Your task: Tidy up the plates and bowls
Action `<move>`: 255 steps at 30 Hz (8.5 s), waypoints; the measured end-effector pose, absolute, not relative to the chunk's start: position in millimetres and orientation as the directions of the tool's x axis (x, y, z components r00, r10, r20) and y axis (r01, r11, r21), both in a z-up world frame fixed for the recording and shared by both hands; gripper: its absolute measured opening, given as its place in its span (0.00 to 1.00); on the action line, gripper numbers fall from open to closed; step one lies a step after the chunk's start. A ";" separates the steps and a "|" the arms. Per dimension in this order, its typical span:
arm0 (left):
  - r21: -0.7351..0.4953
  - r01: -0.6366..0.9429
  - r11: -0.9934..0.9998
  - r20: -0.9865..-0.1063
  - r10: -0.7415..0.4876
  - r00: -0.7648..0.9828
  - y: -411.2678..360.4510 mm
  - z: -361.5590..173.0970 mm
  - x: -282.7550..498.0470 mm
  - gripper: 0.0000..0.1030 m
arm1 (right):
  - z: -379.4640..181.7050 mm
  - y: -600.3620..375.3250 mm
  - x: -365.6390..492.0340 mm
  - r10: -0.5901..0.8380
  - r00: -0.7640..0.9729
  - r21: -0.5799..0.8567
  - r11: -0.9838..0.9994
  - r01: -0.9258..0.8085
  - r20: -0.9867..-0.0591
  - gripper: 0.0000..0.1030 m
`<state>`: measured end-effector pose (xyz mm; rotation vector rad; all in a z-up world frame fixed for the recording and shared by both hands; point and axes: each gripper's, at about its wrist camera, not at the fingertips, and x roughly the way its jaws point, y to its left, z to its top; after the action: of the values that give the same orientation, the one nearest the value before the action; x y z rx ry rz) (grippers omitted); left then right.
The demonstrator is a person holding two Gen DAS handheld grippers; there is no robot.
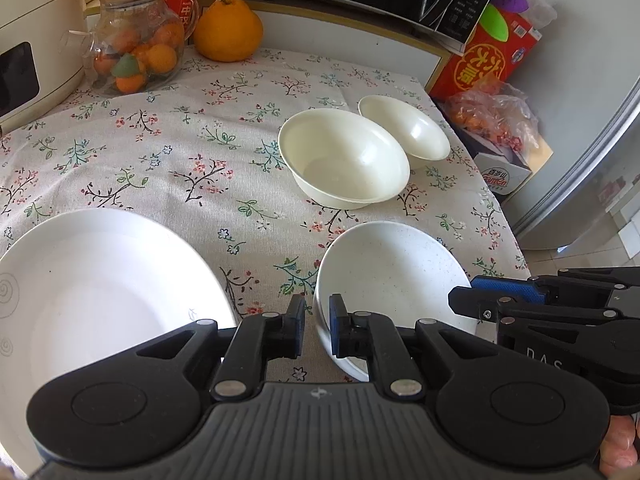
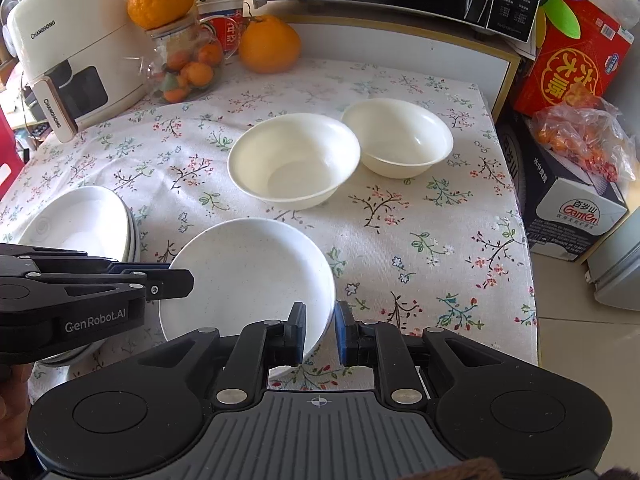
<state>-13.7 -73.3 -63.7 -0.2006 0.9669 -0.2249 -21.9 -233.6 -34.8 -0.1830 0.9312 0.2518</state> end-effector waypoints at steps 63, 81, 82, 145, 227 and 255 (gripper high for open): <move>-0.139 0.121 0.983 -0.747 -0.185 0.639 -67.9 -60.7 90.0 0.33 | -49.7 -278.3 79.6 0.271 0.610 0.360 0.933 0.025 -0.745 0.45; -0.118 0.126 0.985 -0.752 -0.172 0.636 -69.5 -66.9 91.9 0.29 | -60.2 -262.8 84.1 0.255 0.600 0.308 0.951 -0.015 -0.758 0.16; -0.122 0.127 0.984 -0.754 -0.175 0.633 -69.0 -67.3 92.3 0.28 | -60.6 -261.8 84.0 0.256 0.599 0.308 0.951 -0.016 -0.759 0.14; -0.365 0.164 0.916 -0.655 -0.378 0.654 -57.2 -23.2 18.7 0.07 | -4.9 -279.0 12.9 0.319 0.692 0.308 0.940 -0.146 -0.647 0.12; -0.277 0.146 0.950 -0.747 -0.308 0.590 -54.6 -30.9 11.4 0.14 | -21.2 -310.3 -16.6 0.266 0.633 0.363 0.931 0.025 -0.727 0.25; -0.455 0.018 0.891 -0.728 -0.383 0.569 -96.3 -50.3 129.4 0.41 | -54.7 -373.7 115.6 0.299 0.588 0.492 0.848 0.198 -0.752 0.37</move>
<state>129.4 -96.3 -50.3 -0.4260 0.9422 -0.2435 115.6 -373.7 -54.6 0.5783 0.9549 0.0627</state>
